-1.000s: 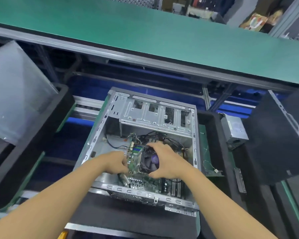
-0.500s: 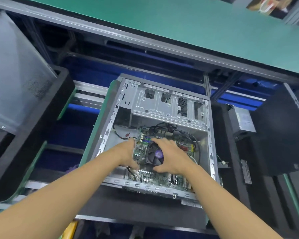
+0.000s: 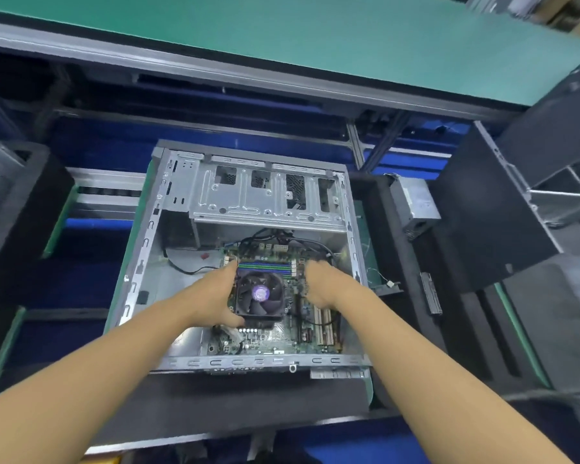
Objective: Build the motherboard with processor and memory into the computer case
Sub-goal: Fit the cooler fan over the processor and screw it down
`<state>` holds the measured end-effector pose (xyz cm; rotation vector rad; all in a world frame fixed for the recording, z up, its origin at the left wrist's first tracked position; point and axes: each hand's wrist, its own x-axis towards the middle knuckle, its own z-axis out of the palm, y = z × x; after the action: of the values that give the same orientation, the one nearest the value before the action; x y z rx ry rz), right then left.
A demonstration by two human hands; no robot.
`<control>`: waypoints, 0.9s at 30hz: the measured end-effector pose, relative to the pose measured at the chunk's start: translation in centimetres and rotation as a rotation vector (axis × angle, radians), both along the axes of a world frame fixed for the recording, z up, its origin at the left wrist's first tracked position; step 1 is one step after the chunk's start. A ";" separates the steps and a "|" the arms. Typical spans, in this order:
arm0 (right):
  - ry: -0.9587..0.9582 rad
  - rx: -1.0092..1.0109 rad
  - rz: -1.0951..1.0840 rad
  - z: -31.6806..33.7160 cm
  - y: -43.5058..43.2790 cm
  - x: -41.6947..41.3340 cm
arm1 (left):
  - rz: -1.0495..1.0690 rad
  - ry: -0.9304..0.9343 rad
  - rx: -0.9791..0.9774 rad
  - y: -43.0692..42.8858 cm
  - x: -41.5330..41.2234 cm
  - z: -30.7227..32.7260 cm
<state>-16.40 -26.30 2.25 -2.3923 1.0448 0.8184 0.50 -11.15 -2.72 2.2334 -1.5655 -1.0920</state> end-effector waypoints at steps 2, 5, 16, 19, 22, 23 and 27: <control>0.129 -0.089 0.185 -0.2 0.4 0.2 | 0.027 0.030 -0.001 0.0 -0.3 0.3; 0.180 -0.123 0.331 -1.4 1.2 -0.3 | 0.125 0.067 0.006 -0.3 -1.4 0.5; 0.186 -0.179 0.254 -1.9 2.3 -1.2 | -0.236 -0.763 -0.239 -0.8 -4.2 1.5; 0.159 -0.185 0.191 -2.1 2.5 -1.6 | -0.325 -0.631 -0.085 -2.1 -3.6 0.9; 0.118 -0.215 0.110 -2.3 2.8 -1.6 | -0.274 -0.435 -0.152 -2.1 -2.2 0.6; 0.096 -0.236 0.074 -2.4 2.8 -1.6 | -0.244 -0.359 -0.172 -1.8 -1.5 0.6; -0.003 -0.319 -0.048 -2.1 2.4 -0.9 | -0.214 -0.202 -0.224 -0.7 -0.1 0.8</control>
<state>-17.26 -23.93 0.10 -2.6140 1.3107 0.6728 0.39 -11.83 -1.89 2.1180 -1.9391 -0.7108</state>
